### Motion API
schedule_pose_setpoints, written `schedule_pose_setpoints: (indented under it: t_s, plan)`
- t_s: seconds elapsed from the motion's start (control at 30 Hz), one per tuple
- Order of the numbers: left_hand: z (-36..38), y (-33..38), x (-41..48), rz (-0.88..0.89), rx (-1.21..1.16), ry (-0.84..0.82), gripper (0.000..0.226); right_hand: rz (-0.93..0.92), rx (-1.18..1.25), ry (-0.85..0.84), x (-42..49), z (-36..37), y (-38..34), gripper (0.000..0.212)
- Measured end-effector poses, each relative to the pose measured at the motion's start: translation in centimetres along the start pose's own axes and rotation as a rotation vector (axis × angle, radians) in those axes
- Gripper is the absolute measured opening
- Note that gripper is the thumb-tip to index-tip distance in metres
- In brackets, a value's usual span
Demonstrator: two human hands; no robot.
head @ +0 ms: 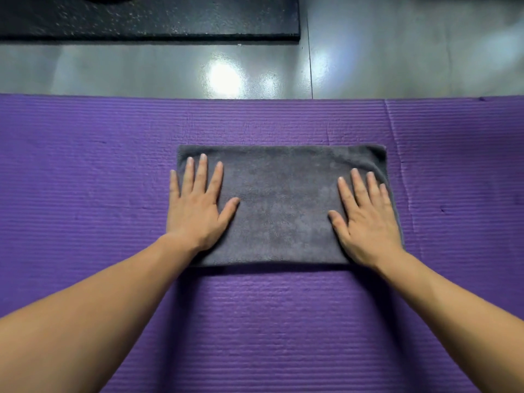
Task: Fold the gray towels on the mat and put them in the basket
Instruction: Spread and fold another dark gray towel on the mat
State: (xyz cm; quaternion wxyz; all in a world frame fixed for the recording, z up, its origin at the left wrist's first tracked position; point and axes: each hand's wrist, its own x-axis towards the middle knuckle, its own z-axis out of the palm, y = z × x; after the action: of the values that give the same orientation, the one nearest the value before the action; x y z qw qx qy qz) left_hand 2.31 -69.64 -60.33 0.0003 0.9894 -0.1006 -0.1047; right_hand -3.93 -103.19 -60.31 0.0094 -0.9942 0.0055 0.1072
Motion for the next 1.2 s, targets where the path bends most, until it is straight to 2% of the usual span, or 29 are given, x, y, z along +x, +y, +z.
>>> schedule_pose_setpoints:
  t_s: [0.23, 0.33, 0.4, 0.47, 0.53, 0.6, 0.77, 0.97, 1.03, 1.1, 1.2]
  plan:
    - [-0.3, 0.3, -1.1, -0.039, -0.034, 0.048, 0.076, -0.024, 0.140, 0.006, -0.2, -0.2, 1.5, 0.078]
    - [-1.5, 2.0, -3.7, 0.247, -0.146, 0.167, 0.044, -0.097, 0.225, 0.158, -1.4, -1.4, 0.7, 0.067]
    - [-1.8, 2.8, -5.6, 0.441, -0.248, 0.092, 0.027, -0.266, 0.287, 0.282, -2.9, -1.8, -1.2, 0.044]
    - [-1.5, 2.9, -7.1, 0.540, -0.291, -0.014, 0.024, -0.387, 0.413, 0.222, -4.4, -1.5, -2.8, 0.027]
    - [-1.0, 2.4, -7.6, 0.540, -0.313, -0.061, 0.030, -0.404, 0.497, 0.085, -5.2, -0.8, -3.5, 0.025]
    - [-0.7, 1.9, -7.6, 0.509, -0.347, -0.072, 0.037, -0.364, 0.513, 0.030, -5.5, -0.1, -2.9, 0.030]
    - [-1.0, 1.0, -6.8, 0.369, -0.473, -0.064, 0.038, -0.300, 0.493, 0.067, -5.7, 0.0, -1.0, 0.034]
    - [-1.0, 0.5, -6.7, 0.439, -0.461, -0.085, 0.038, -0.310, 0.477, 0.097, -6.0, 0.3, -0.3, 0.026]
    - [-1.1, 0.5, -6.9, 0.445, -0.465, -0.058, 0.031, -0.321, 0.471, 0.127, -6.1, 0.2, -0.3, 0.020]
    - [-1.5, 0.6, -7.0, 0.459, -0.455, -0.003, 0.021, -0.314, 0.487, 0.148, -6.1, -0.2, -0.4, 0.025]
    - [-1.9, 0.2, -6.8, 0.534, -0.376, 0.034, 0.025, -0.303, 0.525, 0.116, -5.9, -1.1, -0.5, 0.030]
